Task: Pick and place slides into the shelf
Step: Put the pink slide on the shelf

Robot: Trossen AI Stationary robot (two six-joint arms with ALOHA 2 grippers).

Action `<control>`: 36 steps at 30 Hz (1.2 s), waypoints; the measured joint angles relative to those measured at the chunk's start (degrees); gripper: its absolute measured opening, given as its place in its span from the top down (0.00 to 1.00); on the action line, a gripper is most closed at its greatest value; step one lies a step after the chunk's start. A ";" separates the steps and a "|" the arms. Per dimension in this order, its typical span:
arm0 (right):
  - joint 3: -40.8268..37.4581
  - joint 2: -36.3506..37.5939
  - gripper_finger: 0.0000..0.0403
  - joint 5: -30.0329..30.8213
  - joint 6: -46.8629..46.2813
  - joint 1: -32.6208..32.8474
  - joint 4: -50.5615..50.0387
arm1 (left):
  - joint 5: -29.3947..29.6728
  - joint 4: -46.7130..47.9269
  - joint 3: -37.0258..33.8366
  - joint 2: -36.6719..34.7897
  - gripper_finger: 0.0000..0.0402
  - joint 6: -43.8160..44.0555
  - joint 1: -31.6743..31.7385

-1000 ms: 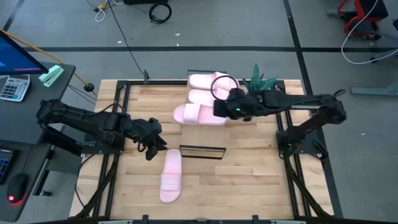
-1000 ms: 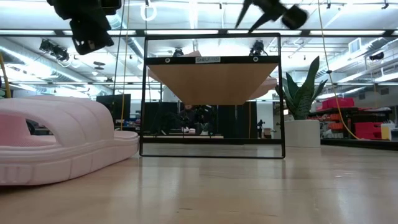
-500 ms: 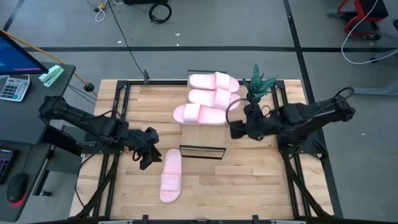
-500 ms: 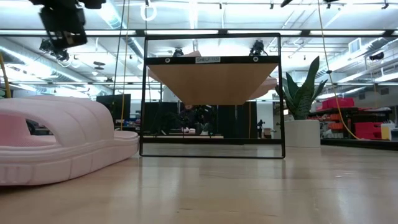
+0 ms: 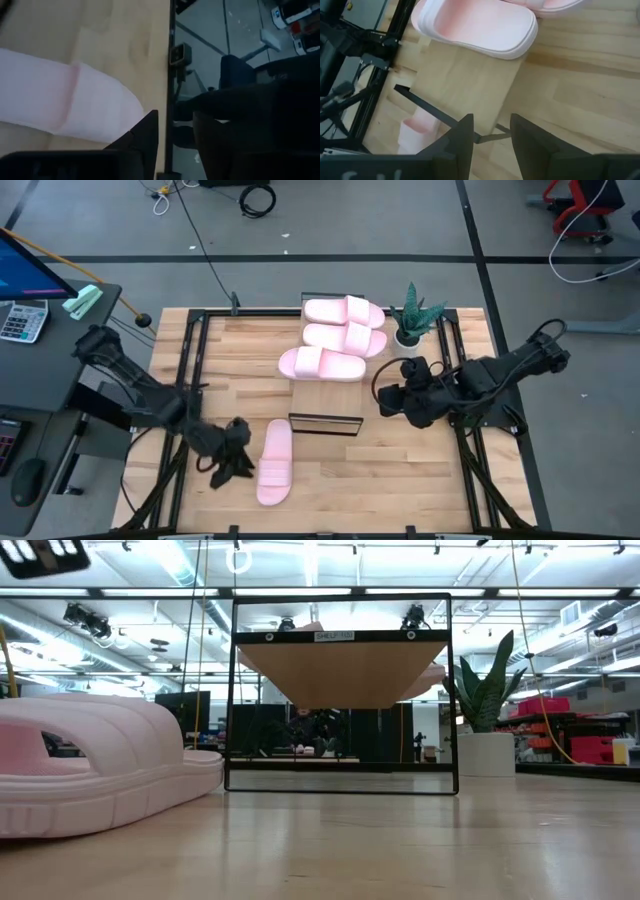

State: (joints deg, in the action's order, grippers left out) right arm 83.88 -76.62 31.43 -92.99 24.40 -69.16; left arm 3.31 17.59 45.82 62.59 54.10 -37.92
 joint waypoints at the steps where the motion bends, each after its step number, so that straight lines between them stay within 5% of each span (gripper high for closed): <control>1: 0.00 0.00 0.67 0.02 0.00 0.30 -0.15 | 0.26 -0.35 0.58 1.29 0.70 0.87 -0.92; 14: 0.00 0.15 0.67 -0.29 1.12 11.85 -4.00 | 8.18 10.40 22.20 20.83 0.85 3.28 -7.21; 25: 0.00 0.15 0.67 6.80 -15.53 30.88 -14.57 | 10.21 18.39 38.69 41.28 0.91 7.38 -9.08; 31: 0.00 0.00 0.67 11.34 -19.81 36.81 -15.27 | 10.42 38.04 50.34 49.93 0.96 10.71 -9.63; 36: -1.01 -0.86 0.67 12.25 -20.30 37.77 -15.36 | 16.04 52.90 57.03 54.36 0.99 14.35 -10.31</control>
State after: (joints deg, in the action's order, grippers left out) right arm 82.87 -77.48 43.68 -113.29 62.17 -84.52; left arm 19.35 70.49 102.85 116.95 68.45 -48.23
